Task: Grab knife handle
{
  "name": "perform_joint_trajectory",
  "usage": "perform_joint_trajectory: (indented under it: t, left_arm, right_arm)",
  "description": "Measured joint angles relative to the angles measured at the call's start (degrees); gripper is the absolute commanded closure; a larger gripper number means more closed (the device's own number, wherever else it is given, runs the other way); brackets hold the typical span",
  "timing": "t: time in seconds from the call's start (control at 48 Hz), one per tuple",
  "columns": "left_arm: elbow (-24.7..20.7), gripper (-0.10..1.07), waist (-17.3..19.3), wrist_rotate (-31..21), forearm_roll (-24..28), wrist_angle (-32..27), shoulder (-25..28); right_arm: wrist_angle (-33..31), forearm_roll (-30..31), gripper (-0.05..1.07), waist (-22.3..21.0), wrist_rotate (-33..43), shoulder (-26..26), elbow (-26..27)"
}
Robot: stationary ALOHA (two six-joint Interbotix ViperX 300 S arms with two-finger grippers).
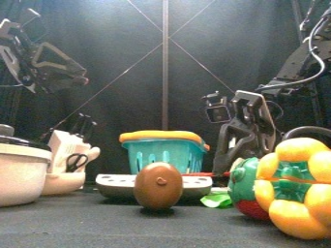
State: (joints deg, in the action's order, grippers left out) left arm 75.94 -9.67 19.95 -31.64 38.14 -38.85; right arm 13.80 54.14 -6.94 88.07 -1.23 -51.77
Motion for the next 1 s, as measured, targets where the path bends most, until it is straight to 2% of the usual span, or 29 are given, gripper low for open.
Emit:
perform_joint_trajectory:
  t: [0.5, 0.792, 1.0]
  left_arm:
    - [0.0, 0.26, 0.0, 0.0, -0.1, 0.0, 0.0]
    - [0.0, 0.26, 0.0, 0.0, -0.1, -0.1, 0.1]
    - [0.0, 0.26, 0.0, 0.0, -0.1, -1.4, 0.0]
  right_arm:
    - [-1.9, -0.9, 0.65, 0.0, 0.0, 1.2, 0.5]
    - [-1.9, -4.4, 0.88, 2.1, 0.2, 4.0, 2.6]
    - [-2.3, -5.9, 0.89, 5.5, 0.2, 4.9, 3.3]
